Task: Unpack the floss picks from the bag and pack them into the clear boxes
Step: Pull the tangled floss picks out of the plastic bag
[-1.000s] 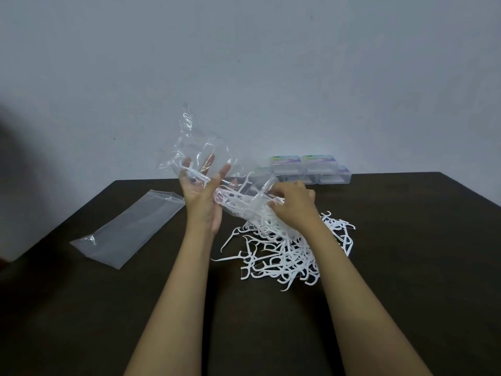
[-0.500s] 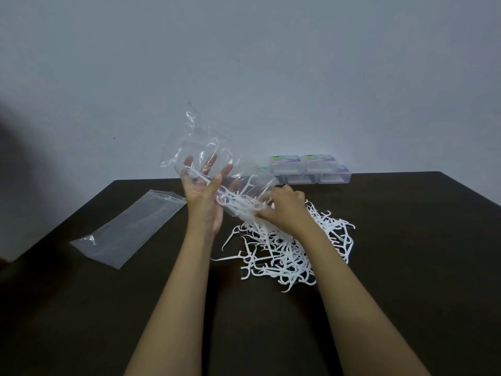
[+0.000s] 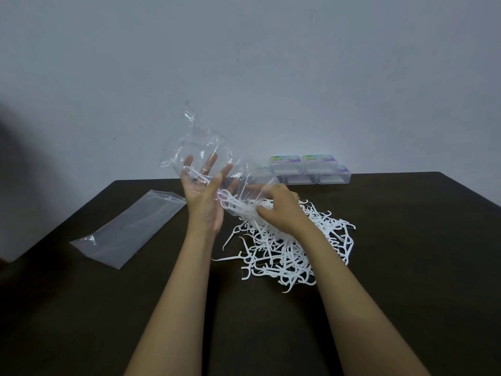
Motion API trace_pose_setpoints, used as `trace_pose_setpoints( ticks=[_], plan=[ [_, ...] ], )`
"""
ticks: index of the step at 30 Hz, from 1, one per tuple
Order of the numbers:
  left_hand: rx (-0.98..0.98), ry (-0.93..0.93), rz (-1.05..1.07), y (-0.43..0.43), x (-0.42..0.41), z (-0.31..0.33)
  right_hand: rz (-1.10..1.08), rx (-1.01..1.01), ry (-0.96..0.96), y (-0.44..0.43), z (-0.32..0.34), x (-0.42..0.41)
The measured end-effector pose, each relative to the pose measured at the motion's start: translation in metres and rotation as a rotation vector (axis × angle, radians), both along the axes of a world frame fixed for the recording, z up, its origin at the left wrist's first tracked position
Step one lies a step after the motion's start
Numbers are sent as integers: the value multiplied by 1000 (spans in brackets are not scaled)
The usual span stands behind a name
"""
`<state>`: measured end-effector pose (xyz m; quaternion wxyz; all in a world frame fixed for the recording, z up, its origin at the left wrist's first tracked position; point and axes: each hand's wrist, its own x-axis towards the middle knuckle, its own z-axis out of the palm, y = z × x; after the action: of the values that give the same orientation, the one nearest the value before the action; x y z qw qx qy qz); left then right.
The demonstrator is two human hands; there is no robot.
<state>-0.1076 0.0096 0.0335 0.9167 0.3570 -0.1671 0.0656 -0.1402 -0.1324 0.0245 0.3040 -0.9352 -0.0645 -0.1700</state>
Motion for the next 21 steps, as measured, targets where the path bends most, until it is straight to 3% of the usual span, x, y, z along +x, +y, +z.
trace_pose_setpoints(
  ticks=[11, 18, 21],
  plan=[
    [-13, -9, -25, 2, -2, 3, 1, -96, 15, 3, -5, 2],
    [23, 19, 25, 2, -3, 3, -143, -237, 25, -4, -3, -1],
    [25, 14, 37, 2, -4, 3, -115, -164, 29, -3, -1, -3]
  ],
)
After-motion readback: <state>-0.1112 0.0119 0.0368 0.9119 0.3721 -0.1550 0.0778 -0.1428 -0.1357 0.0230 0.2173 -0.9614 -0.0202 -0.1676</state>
